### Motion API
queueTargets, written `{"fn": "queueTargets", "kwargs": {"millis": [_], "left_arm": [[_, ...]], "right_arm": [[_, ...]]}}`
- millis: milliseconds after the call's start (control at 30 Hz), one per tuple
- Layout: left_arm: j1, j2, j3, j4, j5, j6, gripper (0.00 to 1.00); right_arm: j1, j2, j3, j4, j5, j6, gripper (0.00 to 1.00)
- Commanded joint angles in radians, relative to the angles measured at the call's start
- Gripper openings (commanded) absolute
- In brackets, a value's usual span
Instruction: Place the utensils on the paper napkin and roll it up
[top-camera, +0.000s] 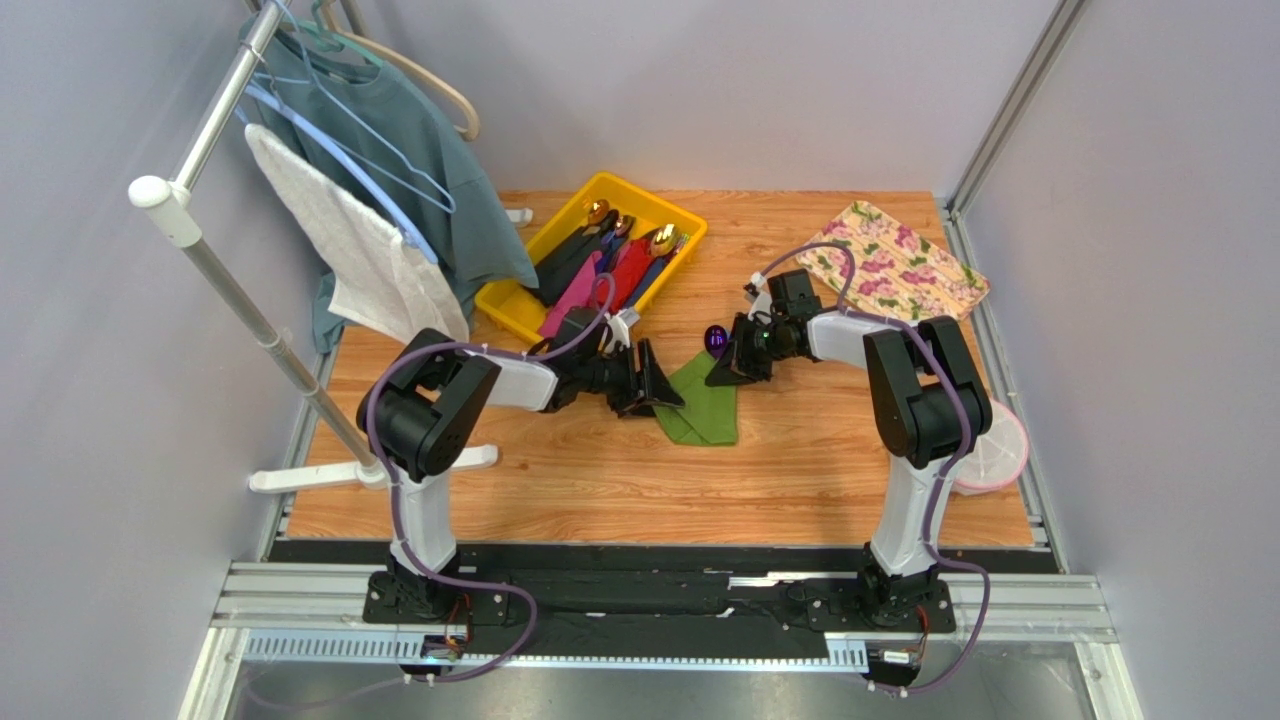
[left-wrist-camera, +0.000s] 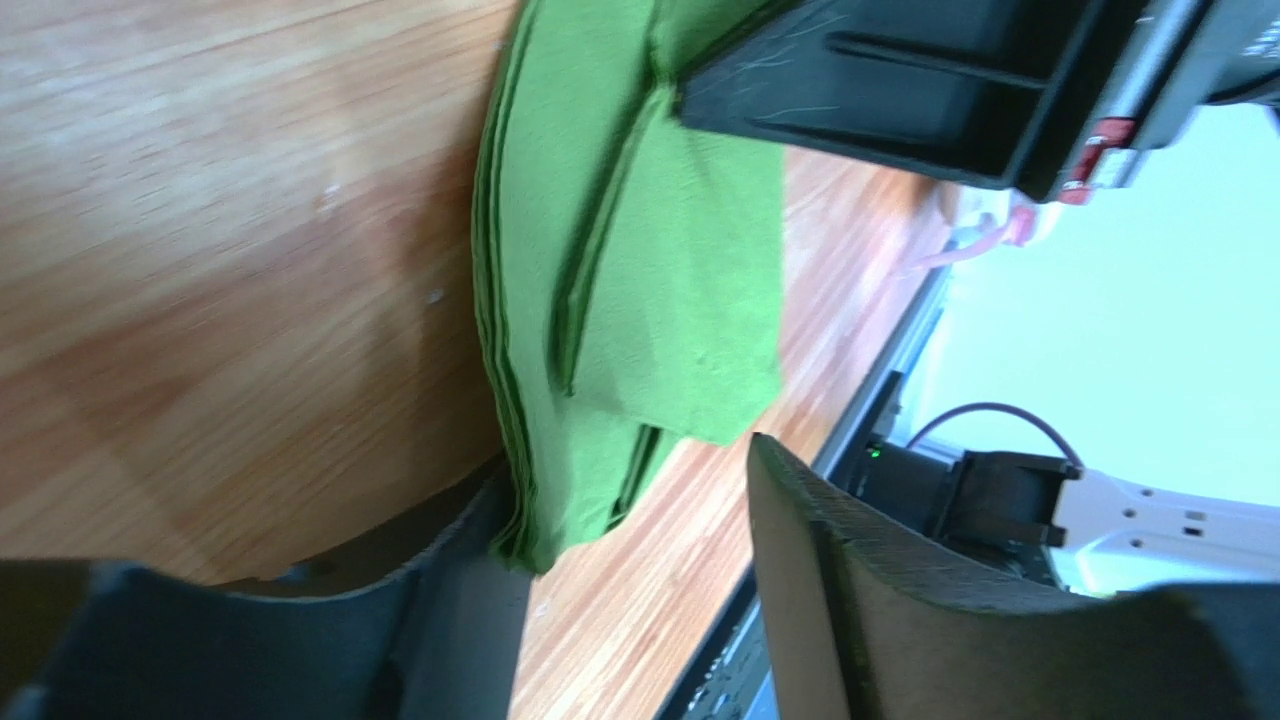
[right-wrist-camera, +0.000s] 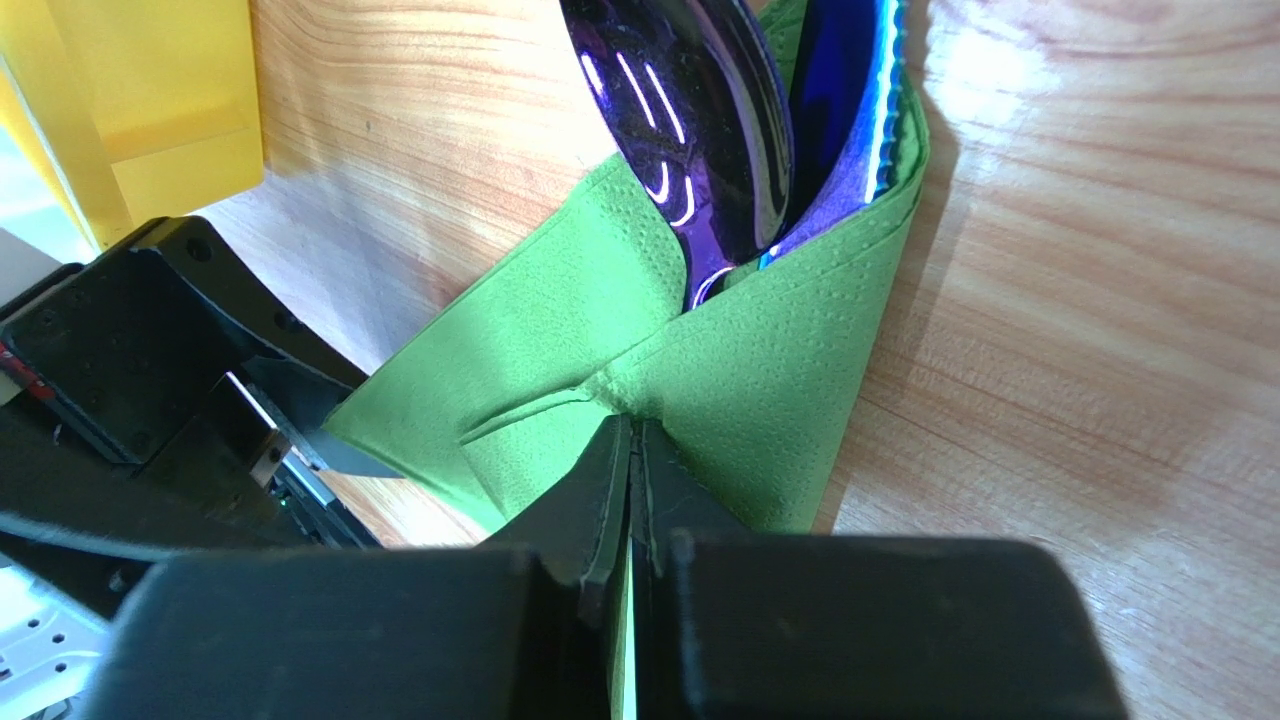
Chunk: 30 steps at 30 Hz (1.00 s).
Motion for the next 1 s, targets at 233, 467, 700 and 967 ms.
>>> {"fn": "queueTargets", "kwargs": {"millis": [233, 467, 700, 967], "left_arm": [[-0.027, 0.003, 0.052, 0.067, -0.010, -0.035, 0.57], [-0.022, -0.023, 0.026, 0.010, -0.048, -0.003, 0.48], [-0.012, -0.035, 0.057, -0.062, -0.070, 0.034, 0.27], [-0.021, -0.057, 0.141, -0.091, -0.038, 0.068, 0.22]], "right_arm": [[0.007, 0.049, -0.031, -0.106, 0.145, -0.036, 0.00], [0.009, 0.049, -0.033, -0.106, 0.145, -0.037, 0.00], [0.009, 0.040, -0.049, -0.103, 0.147, -0.031, 0.00], [0.015, 0.028, -0.071, -0.094, 0.167, -0.014, 0.00]]}}
